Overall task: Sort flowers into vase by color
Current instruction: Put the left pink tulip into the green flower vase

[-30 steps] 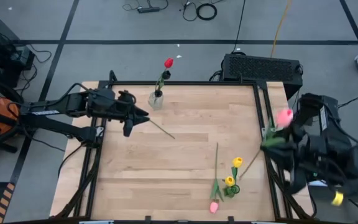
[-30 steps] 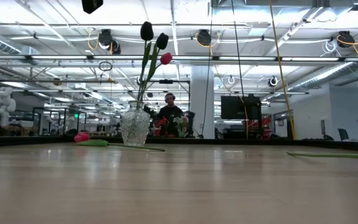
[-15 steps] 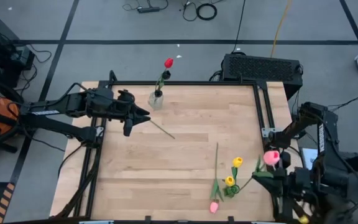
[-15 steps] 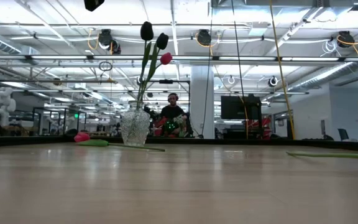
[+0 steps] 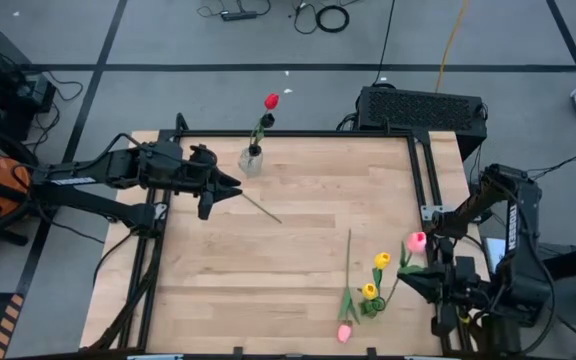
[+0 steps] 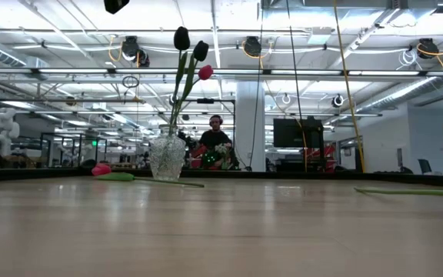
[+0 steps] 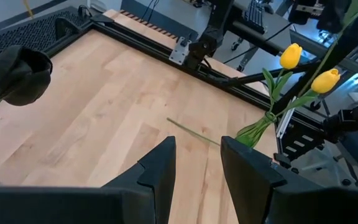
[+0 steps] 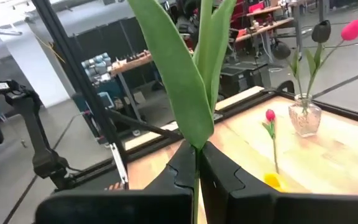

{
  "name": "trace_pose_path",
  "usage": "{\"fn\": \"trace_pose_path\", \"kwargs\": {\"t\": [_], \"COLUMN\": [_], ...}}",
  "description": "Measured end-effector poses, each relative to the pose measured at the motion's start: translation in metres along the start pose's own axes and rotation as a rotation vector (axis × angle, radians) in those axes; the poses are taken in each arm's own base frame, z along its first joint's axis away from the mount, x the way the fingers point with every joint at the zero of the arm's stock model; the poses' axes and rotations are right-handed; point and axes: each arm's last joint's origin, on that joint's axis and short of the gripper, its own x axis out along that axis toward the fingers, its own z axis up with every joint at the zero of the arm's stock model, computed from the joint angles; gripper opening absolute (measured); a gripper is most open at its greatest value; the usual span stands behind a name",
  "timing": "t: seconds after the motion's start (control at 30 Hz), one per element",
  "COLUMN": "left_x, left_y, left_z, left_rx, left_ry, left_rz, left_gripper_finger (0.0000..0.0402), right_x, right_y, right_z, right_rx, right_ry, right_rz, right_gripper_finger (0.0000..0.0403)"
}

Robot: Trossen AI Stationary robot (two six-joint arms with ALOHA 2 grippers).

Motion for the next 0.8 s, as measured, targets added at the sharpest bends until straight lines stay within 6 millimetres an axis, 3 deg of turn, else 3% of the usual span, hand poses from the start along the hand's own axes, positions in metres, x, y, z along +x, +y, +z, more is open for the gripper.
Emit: {"fn": "trace_pose_path", "kwargs": {"t": [0.53,0.8], "left_x": [0.000,0.000], "left_y": [0.000,0.000], "left_z": [0.000,0.000], "left_rx": [-0.036,-0.035], "left_ry": [0.002,0.002], "left_rz": [-0.001,-0.001], "left_gripper_finger": [0.0134,0.0134], "right_x": [0.008,0.008], "right_y": [-0.035,-0.035], "right_z": [-0.066,-0.079], "right_rx": [-0.023,0.016], "right_ry": [-0.002,0.115], "right_rz": [-0.026,-0.053], "right_gripper_finger": [0.0000,0.0017]}}
